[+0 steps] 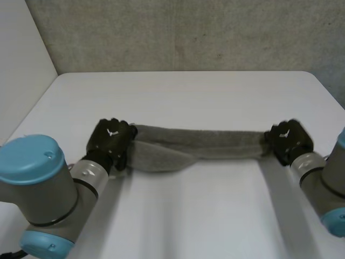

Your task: Fold the towel.

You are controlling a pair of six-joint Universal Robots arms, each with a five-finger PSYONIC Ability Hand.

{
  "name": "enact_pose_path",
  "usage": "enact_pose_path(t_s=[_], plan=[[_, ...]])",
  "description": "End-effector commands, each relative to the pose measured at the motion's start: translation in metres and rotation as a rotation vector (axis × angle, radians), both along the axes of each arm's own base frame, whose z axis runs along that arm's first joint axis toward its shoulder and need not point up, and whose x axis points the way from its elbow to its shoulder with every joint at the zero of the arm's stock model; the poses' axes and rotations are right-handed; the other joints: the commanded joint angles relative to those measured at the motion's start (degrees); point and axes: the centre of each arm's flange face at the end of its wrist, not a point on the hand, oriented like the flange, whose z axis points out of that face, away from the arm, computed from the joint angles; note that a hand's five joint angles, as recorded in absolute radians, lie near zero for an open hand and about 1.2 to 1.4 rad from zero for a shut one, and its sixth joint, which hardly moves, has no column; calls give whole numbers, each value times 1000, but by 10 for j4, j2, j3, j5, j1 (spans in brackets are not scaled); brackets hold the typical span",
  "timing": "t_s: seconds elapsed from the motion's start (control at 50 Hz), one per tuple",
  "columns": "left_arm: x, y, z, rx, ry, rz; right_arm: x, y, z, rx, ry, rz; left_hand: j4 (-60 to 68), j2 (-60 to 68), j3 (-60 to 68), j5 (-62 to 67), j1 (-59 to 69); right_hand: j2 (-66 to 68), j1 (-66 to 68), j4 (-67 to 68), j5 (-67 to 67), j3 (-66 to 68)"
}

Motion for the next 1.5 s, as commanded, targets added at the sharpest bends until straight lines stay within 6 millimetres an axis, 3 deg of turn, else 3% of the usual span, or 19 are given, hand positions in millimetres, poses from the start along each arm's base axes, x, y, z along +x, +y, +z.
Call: enact_pose_path(t_s=[0.02, 0.14, 0.2, 0.28, 0.36, 0.4, 0.46, 0.56, 0.64, 0.68, 0.7, 0.72, 0.74, 0.9, 1.0, 1.06, 1.1, 1.22, 1.5], plan=[[14, -6, 54, -101, 107, 49, -3, 9, 91, -177, -225, -20, -67, -55, -80, -146, -20, 55, 47, 36, 43, 73], [31, -6, 103, -168, 232, 87, 0, 30, 133, -43, -274, 30, -67, -55, -80, -146, -20, 55, 47, 36, 43, 73], [35, -8, 109, -169, 250, 99, 3, 35, 136, 17, -273, 63, -67, -55, -80, -146, -20, 55, 47, 36, 43, 73], [41, -13, 110, -140, 265, 124, 10, 33, 119, 234, -267, 113, -67, -55, -80, -146, -20, 55, 47, 36, 43, 73], [41, -17, 98, -106, 249, 131, 13, 25, 108, 326, -283, 99, -67, -55, -80, -146, -20, 55, 47, 36, 43, 73], [38, -28, 67, -20, 207, 146, 16, 8, 92, 397, -308, 76, -67, -55, -80, -146, -20, 55, 47, 36, 43, 73], [35, -38, 45, 32, 179, 157, 20, -14, 70, 457, -329, 51, -67, -55, -80, -146, -20, 55, 47, 36, 43, 73], [30, -52, 19, 91, 146, 169, 22, -44, 35, 513, -316, 2, -67, -55, -80, -146, -20, 55, 47, 36, 43, 73], [28, -59, 8, 114, 135, 173, 19, -63, 25, 476, -300, -78, -67, -55, -80, -146, -20, 55, 47, 36, 43, 73], [27, -62, 5, 118, 133, 173, 14, -77, 27, 400, -309, -151, -67, -55, -80, -146, -20, -385, -394, -404, -398, -368], [27, -62, 5, 119, 133, 173, 14, -77, 27, 399, -309, -152, -67, -55, -80, -146, -20, -388, -396, -407, -401, -370], [27, -62, 4, 120, 132, 173, 14, -79, 26, 373, -313, -163, -67, -55, -80, -146, -20, -645, -653, -664, -657, -627], [27, -62, 4, 120, 132, 173, 14, -79, 26, 373, -313, -163, -67, -55, -80, -146, -20, -645, -653, -664, -657, -627], [26, -63, 5, 112, 135, 168, 18, -48, 55, 312, -343, -72, -67, -55, -80, -146, -20, -645, -653, -664, -657, -627], [26, -67, 8, 95, 145, 172, 26, 7, 79, 221, -336, 63, -67, -55, -80, -146, -20, -645, -653, -664, -657, -627], [28, -68, 8, 95, 145, 177, 28, 23, 79, 214, -310, 92, -67, -55, -80, -146, -20, -645, -653, -664, -657, -627], [32, -70, 6, 102, 142, 191, 29, 51, 70, 239, -250, 128, -67, -55, -80, -146, -20, -645, -653, -664, -657, -627], [33, -68, 4, 112, 137, 194, 21, 93, 40, 328, -153, 153, -67, -55, -80, -146, -20, -645, -653, -664, -657, -627], [29, -62, 7, 108, 141, 179, 30, 98, -4, 294, -152, 233, -67, -55, -80, -146, -20, -613, -622, -633, -626, -596]])
